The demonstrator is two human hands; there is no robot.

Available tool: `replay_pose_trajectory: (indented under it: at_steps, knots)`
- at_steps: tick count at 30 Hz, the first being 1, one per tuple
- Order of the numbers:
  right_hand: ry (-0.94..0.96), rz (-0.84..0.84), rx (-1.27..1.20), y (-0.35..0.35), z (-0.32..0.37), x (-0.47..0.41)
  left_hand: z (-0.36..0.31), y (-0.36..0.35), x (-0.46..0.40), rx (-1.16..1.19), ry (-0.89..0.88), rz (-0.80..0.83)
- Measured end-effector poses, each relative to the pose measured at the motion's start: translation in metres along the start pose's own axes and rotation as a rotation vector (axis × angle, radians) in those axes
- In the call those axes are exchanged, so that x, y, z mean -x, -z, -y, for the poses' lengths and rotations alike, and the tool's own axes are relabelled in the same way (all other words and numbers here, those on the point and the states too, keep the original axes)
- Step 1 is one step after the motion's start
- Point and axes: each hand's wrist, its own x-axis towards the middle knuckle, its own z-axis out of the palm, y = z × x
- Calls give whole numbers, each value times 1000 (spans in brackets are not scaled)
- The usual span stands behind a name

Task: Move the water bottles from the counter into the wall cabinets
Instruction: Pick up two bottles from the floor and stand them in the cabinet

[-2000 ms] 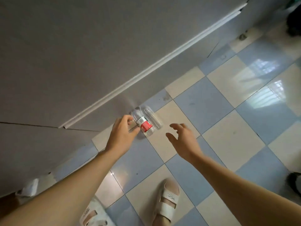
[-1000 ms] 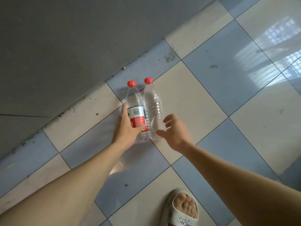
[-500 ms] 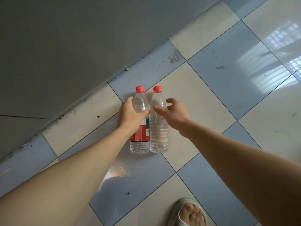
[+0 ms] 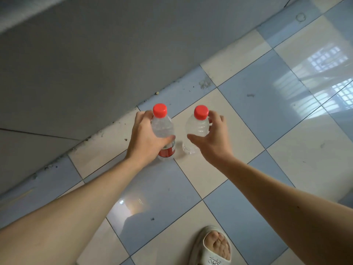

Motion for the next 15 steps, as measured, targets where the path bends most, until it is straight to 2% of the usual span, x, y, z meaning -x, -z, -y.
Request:
replay_pose_trajectory:
  at_steps: [5,12,15]
  knots:
    - [59,15,53,11,7,12,-13,3,10,-33,-152,-14]
    - [53,-5,103,3,-16,32,8,-8,35,-16,-189,-32]
    - [90,6,99,4,-19,32,14,-5,44,3,-131,-12]
